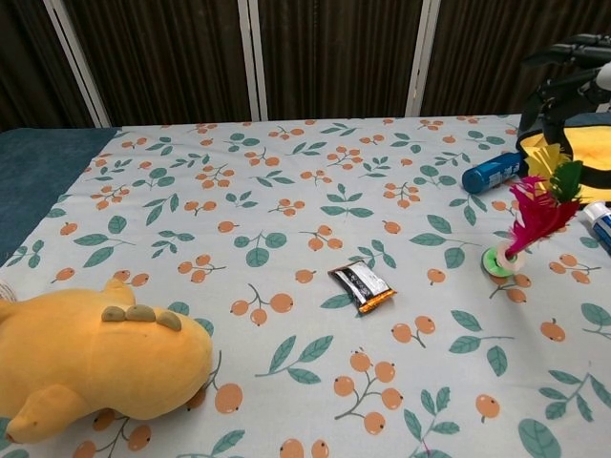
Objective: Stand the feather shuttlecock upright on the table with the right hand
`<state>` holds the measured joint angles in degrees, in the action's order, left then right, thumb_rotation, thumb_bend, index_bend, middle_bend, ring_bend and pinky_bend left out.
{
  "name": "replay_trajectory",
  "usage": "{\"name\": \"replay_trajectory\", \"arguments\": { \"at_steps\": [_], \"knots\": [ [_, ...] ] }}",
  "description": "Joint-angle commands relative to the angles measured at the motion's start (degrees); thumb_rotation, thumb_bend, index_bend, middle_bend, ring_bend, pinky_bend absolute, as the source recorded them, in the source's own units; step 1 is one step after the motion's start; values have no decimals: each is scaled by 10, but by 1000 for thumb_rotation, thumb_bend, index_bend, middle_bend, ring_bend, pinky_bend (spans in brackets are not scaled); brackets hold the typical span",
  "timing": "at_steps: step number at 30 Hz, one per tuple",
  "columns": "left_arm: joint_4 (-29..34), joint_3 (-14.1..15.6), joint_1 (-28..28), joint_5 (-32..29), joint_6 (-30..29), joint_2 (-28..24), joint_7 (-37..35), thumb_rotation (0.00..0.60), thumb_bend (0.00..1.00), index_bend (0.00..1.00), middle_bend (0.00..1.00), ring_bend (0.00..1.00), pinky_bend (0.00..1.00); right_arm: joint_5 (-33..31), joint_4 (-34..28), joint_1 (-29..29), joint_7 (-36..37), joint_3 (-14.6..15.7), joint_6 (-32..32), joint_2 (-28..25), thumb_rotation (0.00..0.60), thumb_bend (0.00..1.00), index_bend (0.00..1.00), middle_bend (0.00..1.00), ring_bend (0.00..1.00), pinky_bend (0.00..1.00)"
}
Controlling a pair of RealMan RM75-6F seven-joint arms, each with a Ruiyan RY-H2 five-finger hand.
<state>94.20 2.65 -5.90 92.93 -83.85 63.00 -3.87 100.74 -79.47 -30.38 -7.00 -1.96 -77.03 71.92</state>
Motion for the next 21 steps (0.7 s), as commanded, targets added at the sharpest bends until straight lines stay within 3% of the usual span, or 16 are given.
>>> {"name": "replay_trajectory", "arguments": {
  "at_steps": [1, 21],
  "knots": [
    [0, 0, 0, 0, 0, 0, 0, 597, 184, 0, 0, 0, 0, 0, 0, 0, -2, -1, 0, 1, 600, 415, 704, 309, 10, 0],
    [0, 0, 0, 0, -1, 0, 0, 598, 181, 0, 0, 0, 0, -10, 2, 3, -9, -3, 6, 1, 600, 413, 697, 309, 19, 0]
  ]
}}
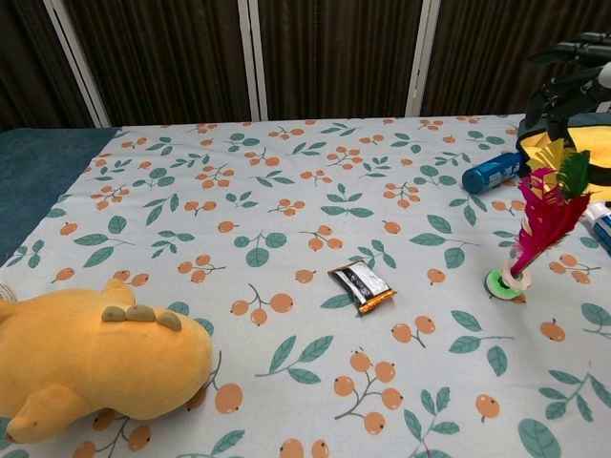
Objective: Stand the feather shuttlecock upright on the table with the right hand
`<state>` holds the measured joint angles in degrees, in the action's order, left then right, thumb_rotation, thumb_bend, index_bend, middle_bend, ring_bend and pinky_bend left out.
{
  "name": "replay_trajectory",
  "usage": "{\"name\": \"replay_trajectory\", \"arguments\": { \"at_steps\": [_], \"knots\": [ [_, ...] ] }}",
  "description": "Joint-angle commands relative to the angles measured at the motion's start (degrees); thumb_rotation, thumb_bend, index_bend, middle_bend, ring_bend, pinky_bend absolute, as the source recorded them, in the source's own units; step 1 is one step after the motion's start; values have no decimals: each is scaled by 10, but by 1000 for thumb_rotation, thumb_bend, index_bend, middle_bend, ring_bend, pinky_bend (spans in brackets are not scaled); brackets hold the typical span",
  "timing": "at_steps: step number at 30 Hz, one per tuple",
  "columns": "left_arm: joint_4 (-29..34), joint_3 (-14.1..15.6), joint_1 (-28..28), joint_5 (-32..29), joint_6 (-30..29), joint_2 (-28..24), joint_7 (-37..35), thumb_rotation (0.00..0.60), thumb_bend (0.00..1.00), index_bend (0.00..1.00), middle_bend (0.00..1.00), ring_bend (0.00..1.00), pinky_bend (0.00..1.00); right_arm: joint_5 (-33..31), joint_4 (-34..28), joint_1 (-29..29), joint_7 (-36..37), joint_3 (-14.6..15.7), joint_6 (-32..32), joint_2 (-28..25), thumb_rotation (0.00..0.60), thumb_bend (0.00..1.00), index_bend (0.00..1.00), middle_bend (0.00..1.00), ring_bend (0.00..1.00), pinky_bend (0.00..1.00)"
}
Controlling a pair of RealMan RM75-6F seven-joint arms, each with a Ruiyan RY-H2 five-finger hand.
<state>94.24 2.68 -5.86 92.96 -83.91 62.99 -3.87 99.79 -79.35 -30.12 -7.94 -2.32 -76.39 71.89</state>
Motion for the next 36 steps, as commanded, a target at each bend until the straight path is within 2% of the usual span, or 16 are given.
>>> {"name": "replay_trajectory", "arguments": {
  "at_steps": [1, 4, 9, 12, 18, 27, 31, 36],
  "knots": [
    [0, 0, 0, 0, 0, 0, 0, 599, 181, 0, 0, 0, 0, 0, 2, 1, 0, 1, 0, 2, 600, 410, 686, 309, 16, 0],
    [0, 0, 0, -1, 1, 0, 0, 599, 181, 0, 0, 0, 0, -4, 1, 2, -4, 1, 4, 3, 600, 373, 571, 274, 1, 0],
    [0, 0, 0, -1, 1, -1, -1, 598, 181, 0, 0, 0, 0, -23, -20, 6, -28, -4, 15, -5, 600, 318, 259, 151, 0, 0],
    [1, 0, 0, -1, 1, -1, 0, 599, 181, 0, 0, 0, 0, -36, -33, 10, -40, -8, 19, -10, 600, 286, 127, 91, 0, 0],
    [1, 0, 0, -2, 1, -1, 0, 598, 181, 0, 0, 0, 0, -51, -60, 22, -57, -17, 5, -33, 600, 254, 68, 41, 0, 0],
    [1, 0, 1, -1, 0, -1, 2, 597, 181, 0, 0, 0, 0, -62, -104, 55, -53, -21, -32, -88, 600, 250, 56, 7, 0, 0],
    [1, 1, 2, 2, -3, -1, 3, 598, 181, 0, 0, 0, 0, -67, -131, 94, -33, -10, -72, -112, 600, 246, 56, 6, 0, 0],
    [-1, 2, 3, 6, -6, -1, 7, 596, 181, 0, 0, 0, 0, -76, -157, 166, 18, 24, -133, -115, 600, 232, 57, 1, 0, 0]
  ]
}}
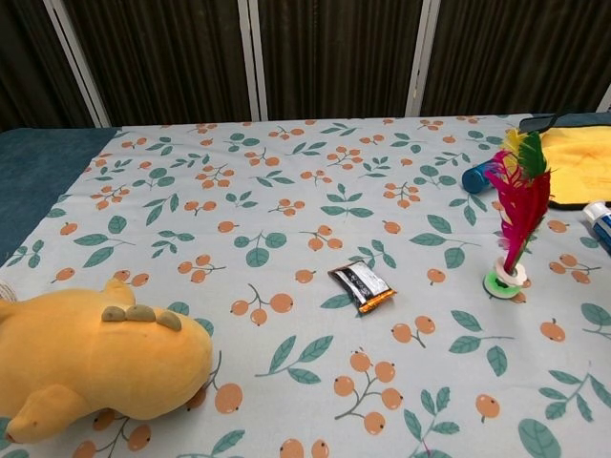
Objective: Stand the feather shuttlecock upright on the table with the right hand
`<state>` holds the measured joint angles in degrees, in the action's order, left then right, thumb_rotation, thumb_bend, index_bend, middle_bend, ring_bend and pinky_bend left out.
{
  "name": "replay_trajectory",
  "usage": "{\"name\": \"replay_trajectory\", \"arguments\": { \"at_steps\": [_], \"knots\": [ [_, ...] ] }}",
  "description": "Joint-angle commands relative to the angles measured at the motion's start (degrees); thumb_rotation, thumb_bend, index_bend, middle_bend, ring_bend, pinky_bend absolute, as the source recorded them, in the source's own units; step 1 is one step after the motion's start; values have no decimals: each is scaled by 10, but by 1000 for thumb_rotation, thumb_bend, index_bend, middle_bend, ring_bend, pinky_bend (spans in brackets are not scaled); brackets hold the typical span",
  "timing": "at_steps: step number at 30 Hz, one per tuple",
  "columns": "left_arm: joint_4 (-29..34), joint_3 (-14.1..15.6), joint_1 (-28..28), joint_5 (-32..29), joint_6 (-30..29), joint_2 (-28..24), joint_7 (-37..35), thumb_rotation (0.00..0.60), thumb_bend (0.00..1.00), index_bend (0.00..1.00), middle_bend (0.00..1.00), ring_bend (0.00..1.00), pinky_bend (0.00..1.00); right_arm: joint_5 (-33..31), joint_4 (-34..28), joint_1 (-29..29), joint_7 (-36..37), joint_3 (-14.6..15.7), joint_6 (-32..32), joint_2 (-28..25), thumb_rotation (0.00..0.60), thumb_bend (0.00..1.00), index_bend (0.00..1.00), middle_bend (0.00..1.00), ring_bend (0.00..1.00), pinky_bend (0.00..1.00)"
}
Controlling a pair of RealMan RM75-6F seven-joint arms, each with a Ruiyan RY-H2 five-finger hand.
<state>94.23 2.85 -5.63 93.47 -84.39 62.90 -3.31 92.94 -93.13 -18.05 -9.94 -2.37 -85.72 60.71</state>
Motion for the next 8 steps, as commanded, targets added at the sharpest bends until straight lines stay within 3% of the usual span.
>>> {"name": "replay_trajectory", "arguments": {
  "at_steps": [1, 5, 8],
  "knots": [
    [-4, 0, 0, 5, -3, 1, 6, 596, 181, 0, 0, 0, 0, -22, -33, 72, 77, 40, -50, 1, 600, 226, 54, 0, 0, 0],
    [-11, 0, -1, 12, -7, 4, 12, 597, 179, 0, 0, 0, 0, -34, -51, 108, 138, 63, -59, 1, 600, 179, 15, 0, 0, 0],
    [-15, 1, -2, 13, -5, 5, 17, 598, 179, 0, 0, 0, 0, -25, -41, 120, 136, 66, -66, 3, 600, 165, 2, 0, 0, 0]
  ]
}}
